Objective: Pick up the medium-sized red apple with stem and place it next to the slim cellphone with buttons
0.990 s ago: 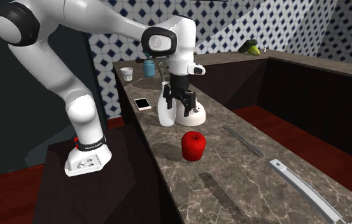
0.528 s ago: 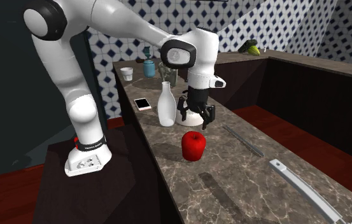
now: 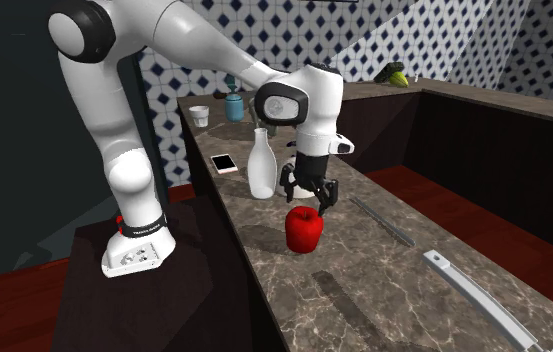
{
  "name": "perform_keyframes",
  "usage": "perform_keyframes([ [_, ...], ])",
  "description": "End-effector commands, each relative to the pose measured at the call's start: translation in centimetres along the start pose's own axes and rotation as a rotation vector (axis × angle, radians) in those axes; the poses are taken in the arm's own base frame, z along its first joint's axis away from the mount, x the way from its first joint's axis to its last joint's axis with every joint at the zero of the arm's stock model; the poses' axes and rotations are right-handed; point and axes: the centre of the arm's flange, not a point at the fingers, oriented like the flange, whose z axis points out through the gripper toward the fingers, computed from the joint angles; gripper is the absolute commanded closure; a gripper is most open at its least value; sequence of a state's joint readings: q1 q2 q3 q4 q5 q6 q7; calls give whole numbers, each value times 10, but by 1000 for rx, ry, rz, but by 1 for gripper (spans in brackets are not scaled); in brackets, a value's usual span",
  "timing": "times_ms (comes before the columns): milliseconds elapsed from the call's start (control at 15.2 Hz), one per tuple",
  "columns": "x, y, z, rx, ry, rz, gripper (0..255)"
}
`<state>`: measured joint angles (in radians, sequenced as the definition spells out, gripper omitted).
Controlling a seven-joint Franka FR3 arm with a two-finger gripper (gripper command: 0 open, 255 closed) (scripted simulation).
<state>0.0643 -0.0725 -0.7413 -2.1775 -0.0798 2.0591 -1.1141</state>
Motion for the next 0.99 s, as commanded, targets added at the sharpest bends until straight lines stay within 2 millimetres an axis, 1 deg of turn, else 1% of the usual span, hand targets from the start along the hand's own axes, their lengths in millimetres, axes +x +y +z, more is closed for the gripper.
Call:
perform_keyframes([
  [0,0,1,3,0,0,0,0],
  [330,0,1,3,0,0,0,0],
  [396,0,1,3,0,0,0,255],
  [924,0,1,3,0,0,0,255],
])
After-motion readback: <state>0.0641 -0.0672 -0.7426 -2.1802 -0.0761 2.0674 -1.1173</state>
